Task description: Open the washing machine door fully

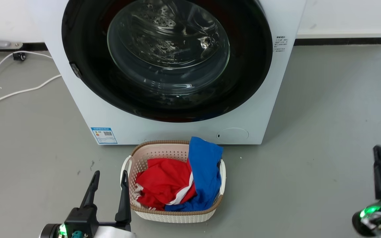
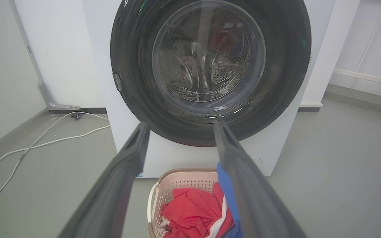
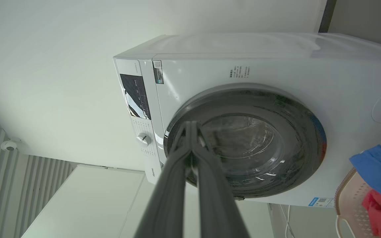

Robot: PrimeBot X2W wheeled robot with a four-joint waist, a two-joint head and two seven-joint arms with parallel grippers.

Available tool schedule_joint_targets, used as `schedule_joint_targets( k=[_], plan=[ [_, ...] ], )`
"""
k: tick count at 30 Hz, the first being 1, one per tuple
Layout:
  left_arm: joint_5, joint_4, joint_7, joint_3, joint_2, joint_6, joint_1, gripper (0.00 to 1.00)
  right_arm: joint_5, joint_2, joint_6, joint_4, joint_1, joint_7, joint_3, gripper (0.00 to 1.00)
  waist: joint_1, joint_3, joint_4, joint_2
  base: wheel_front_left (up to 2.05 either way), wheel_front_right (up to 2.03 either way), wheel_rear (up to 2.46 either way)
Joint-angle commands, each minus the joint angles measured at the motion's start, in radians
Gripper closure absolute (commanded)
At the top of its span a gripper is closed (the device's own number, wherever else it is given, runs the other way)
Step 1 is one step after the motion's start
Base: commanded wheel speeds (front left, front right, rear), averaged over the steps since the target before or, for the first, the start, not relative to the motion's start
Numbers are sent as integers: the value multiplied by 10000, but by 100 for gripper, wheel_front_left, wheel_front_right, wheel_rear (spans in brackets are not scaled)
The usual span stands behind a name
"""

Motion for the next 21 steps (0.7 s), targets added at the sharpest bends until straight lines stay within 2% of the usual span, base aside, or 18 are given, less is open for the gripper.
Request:
schedule_joint_targets(
  k=[1, 10, 21],
  plan=[
    [-43, -111, -28, 7, -4, 49, -187, 0, 100, -155, 4, 288, -564, 201, -281, 100, 0, 207, 40, 0, 0, 0, 0],
    [123, -603, -28, -67, -5, 100, -863, 0, -187, -1404, 4, 1754, -3371, 951, -1164, 100, 0, 1573, 360, 0, 0, 0, 0],
    [69, -928, -28, -152, -5, 195, -1817, 0, -677, -2886, 4, 3237, -6702, 1723, -952, 100, 0, 3297, 696, 0, 0, 0, 0]
  ],
)
